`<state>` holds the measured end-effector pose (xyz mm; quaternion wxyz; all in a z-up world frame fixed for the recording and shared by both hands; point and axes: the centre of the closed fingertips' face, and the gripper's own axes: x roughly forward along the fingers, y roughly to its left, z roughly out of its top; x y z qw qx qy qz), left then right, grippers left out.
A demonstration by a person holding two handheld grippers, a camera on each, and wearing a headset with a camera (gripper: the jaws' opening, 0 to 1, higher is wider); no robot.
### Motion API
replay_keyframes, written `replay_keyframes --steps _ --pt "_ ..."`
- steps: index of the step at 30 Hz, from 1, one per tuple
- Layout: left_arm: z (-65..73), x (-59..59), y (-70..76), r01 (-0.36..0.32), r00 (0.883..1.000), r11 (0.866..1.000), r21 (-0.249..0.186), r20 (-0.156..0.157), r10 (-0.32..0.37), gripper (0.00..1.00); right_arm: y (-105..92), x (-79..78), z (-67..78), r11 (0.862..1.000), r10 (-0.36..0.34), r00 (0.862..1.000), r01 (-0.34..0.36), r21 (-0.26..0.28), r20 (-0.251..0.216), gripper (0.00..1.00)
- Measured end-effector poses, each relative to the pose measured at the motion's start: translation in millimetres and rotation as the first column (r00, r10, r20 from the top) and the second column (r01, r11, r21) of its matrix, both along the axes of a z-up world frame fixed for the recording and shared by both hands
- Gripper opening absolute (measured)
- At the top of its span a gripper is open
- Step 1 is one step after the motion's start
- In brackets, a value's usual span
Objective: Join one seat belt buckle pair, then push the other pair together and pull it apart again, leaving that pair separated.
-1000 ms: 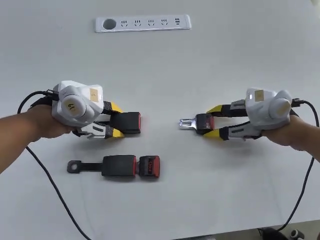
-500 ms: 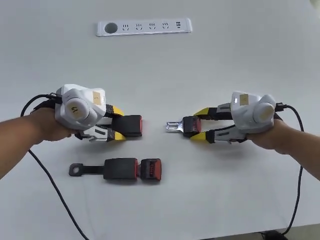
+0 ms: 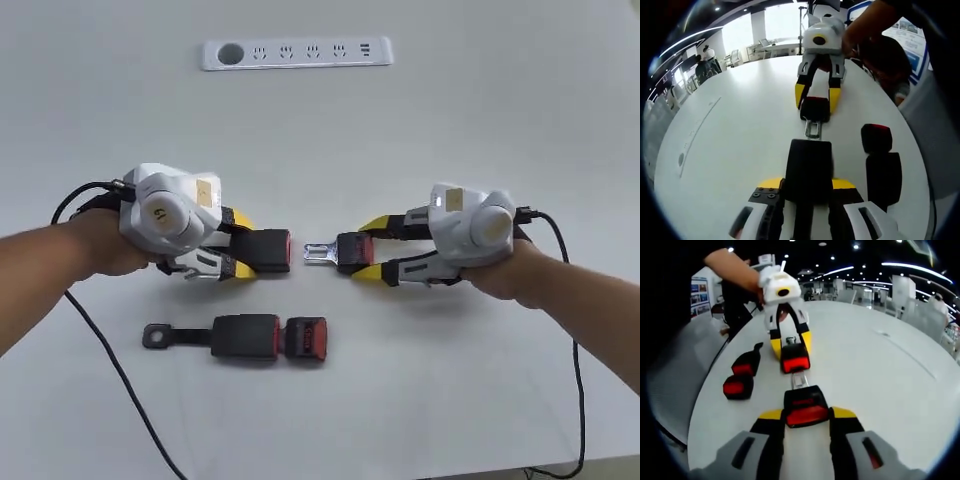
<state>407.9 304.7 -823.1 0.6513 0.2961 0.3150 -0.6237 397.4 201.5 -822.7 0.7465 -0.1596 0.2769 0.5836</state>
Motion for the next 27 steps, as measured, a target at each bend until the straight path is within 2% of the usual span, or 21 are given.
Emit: replay_keyframes --steps 6,8,13,20,27 --pt "-0.3 0.0 0.0 0.003 1.0 1.0 0.004 0.001 -0.003 0.35 15.8 4.5 -1.8 1.0 0.017 1.0 -0.017 -0.005 0.007 0.35" --pt "-0.3 0.0 -0.3 0.006 1.0 1.0 0.004 0.003 -0.006 0.35 16.5 6.7 -3.0 1.0 0.013 1.0 -0.013 -0.003 -0.004 0.35" --pt "-0.6 0.1 -1.5 0.025 1.0 1.0 0.015 0.005 -0.025 0.35 29.3 10.0 -3.1 0.999 0.036 0.999 -0.036 -0.027 0.003 0.35" --pt "-0.8 1.2 -1.3 0.019 1.0 1.0 0.01 0.004 -0.019 0.35 32.7 10.1 -1.4 0.999 0.015 1.0 -0.016 -0.031 -0.015 0.34" --pt "-1.0 0.7 -1.1 0.037 0.999 0.999 0.028 0.007 -0.037 0.34 38.4 10.5 -1.0 0.999 -0.019 0.999 0.018 -0.038 -0.025 0.34"
